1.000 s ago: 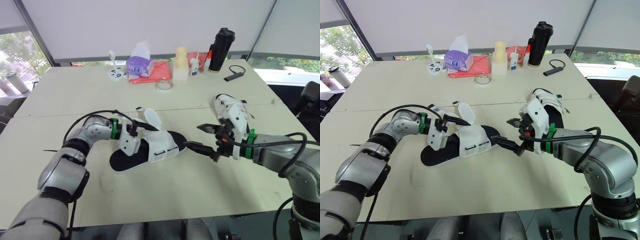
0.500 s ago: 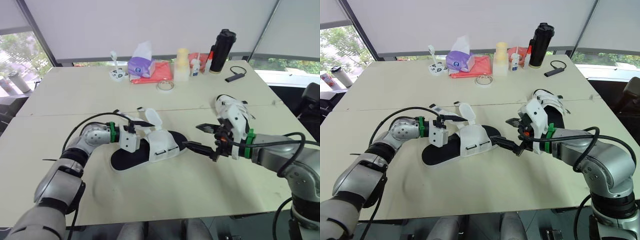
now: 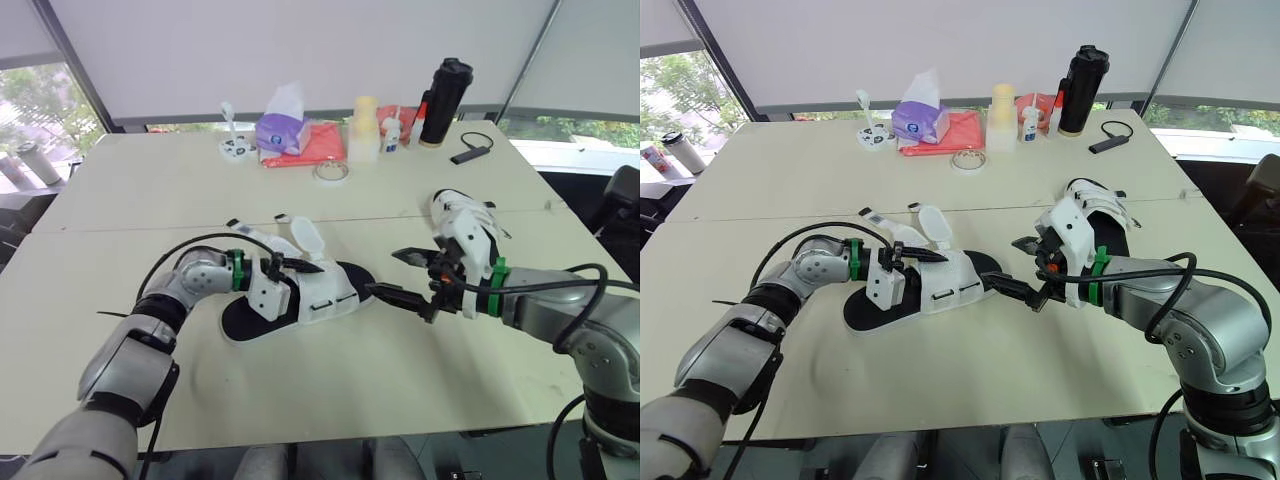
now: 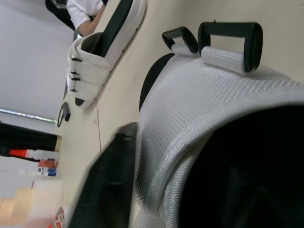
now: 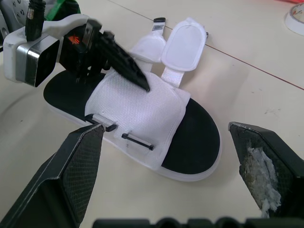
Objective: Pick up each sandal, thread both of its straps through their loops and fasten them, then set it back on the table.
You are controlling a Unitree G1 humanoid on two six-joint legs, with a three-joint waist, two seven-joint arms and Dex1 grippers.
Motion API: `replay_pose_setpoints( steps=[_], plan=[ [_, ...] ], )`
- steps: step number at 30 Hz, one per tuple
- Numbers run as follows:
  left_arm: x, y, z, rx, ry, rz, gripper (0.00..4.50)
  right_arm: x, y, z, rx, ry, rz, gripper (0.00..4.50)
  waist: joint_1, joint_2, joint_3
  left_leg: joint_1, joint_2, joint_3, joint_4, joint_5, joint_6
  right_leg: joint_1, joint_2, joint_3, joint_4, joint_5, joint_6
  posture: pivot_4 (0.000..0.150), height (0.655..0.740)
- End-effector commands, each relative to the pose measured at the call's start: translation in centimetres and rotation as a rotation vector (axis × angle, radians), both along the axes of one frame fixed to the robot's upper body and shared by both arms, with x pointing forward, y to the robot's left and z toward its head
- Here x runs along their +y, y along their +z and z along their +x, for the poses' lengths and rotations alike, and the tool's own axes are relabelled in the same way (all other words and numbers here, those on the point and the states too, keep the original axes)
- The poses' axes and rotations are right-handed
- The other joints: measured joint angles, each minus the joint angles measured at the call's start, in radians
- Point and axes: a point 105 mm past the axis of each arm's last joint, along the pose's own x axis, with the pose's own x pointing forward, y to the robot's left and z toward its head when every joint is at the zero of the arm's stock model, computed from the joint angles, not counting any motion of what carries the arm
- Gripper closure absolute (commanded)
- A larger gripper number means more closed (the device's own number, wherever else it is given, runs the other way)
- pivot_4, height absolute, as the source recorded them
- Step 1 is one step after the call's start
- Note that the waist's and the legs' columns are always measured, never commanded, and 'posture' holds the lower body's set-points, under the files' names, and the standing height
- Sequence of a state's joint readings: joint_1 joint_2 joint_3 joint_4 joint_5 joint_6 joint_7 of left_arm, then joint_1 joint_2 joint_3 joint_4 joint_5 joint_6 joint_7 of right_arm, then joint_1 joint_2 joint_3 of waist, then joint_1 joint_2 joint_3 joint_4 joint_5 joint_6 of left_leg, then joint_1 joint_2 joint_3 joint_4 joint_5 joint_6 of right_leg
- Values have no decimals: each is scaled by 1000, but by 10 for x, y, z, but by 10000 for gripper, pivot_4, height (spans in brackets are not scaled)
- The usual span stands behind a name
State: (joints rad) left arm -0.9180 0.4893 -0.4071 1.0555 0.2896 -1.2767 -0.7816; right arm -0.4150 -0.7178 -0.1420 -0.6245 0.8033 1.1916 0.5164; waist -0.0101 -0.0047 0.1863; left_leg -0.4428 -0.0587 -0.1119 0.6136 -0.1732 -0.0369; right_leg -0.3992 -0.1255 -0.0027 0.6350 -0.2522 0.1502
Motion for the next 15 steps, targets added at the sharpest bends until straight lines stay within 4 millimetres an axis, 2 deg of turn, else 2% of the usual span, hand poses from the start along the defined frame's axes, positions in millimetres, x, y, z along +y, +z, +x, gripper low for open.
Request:
replay_pose_setpoints(
  steps=[1,4,9,15],
  plan=[
    [0,9,3,-39,-4,-1,44397,3,11,-3,-59,17,10,0,-1,0,0,0,0,0,0,0,0,0,0,0,0,0,0,1500,7296],
    [0,11,5,-57,-5,9,44765,3,11,-3,-60,16,9,0,-1,0,0,0,0,0,0,0,0,0,0,0,0,0,0,1500,7296],
    [1,29,6,-177,-60,53,44765,4,11,-3,-65,17,6,0,0,0,0,0,0,0,0,0,0,0,0,0,0,0,0,1500,7296],
    [-4,37,-4,-213,-156,20,44765,4,11,-3,-73,19,-2,0,0,0,0,0,0,0,0,0,0,0,0,0,0,0,0,1500,7296]
  ],
)
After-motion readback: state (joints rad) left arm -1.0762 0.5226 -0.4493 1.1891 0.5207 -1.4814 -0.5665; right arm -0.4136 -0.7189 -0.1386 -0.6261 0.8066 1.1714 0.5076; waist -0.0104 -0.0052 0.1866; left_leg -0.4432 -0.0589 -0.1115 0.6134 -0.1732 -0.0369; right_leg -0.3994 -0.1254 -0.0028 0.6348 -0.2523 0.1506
